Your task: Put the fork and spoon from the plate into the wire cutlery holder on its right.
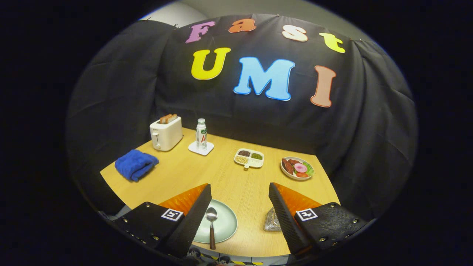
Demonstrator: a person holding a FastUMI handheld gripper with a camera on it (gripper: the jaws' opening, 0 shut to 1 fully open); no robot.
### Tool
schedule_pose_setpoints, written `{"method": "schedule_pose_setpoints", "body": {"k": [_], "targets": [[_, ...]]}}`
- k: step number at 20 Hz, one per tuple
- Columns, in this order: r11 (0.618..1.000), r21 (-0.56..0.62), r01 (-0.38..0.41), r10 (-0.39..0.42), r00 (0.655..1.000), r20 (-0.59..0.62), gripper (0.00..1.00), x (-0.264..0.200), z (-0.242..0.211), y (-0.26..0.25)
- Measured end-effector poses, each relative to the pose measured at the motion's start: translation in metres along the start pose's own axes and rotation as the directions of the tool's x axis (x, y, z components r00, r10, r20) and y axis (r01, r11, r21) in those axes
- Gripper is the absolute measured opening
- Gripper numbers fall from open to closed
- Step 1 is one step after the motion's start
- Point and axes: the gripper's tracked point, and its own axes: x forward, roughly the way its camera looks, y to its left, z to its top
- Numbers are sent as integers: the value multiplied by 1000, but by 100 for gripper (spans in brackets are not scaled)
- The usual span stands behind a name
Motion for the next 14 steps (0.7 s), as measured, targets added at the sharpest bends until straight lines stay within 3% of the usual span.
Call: {"method": "schedule_pose_setpoints", "body": {"k": [7,14], "targets": [[991,-87,-101,78,968,-238,96,26,-70,28],[957,-110,-269,181,849,-496,92,46,-142,58]]}}
